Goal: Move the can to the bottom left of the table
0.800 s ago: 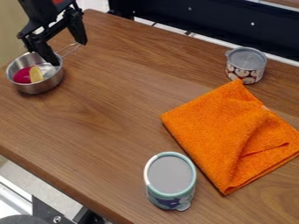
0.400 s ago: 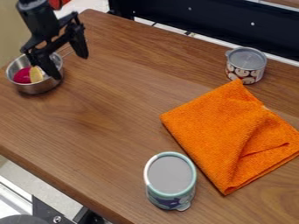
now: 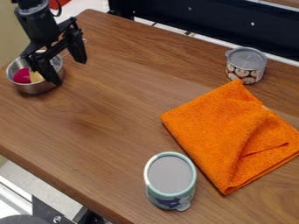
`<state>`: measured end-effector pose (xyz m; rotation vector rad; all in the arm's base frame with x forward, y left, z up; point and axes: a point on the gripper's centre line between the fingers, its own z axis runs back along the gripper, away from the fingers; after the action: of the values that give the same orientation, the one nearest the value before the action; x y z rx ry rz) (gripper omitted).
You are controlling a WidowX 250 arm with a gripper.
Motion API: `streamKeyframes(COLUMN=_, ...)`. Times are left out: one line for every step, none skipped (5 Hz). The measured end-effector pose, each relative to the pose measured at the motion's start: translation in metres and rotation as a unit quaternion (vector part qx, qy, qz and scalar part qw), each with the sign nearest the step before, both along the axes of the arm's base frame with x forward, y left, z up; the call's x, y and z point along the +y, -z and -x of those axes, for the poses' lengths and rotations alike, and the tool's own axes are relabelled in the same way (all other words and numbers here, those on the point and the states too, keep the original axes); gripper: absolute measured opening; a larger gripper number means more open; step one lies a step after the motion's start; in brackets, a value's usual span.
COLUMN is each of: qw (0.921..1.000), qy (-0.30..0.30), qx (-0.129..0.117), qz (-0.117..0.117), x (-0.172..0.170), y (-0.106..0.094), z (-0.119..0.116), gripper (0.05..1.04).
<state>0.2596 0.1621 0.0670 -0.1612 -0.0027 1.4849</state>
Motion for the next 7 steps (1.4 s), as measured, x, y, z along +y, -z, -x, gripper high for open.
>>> streamKeyframes(qw=0.9998, qy=-0.015, qx=-0.012, qz=-0.002, x=-0.009, y=-0.010, z=0.005, gripper=0.997)
streamKeyframes(qw=0.9995, qy=-0.027, qx=-0.008, qz=0.013, x=-0.022, y=-0.016, z=0.014, gripper=0.997)
streamKeyframes(qw=0.9991, qy=-0.037, qx=-0.010, qz=0.016, x=-0.043, y=-0.023, z=0.022, gripper=0.997)
streamKeyframes(qw=0.9977, qy=-0.064, qx=-0.007, qz=0.021, x=-0.072, y=-0.024, z=0.033, gripper=0.997)
streamKeyframes(qw=0.9958, qy=-0.090, qx=-0.002, qz=0.015, x=-0.099, y=-0.022, z=0.042, gripper=0.997)
streamKeyframes(qw=0.9933, qy=-0.114, qx=-0.005, qz=0.014, x=-0.125, y=-0.020, z=0.050, gripper=0.997)
streamKeyframes(qw=0.9912, qy=-0.130, qx=-0.001, qz=0.025, x=-0.150, y=-0.020, z=0.054, gripper=0.997)
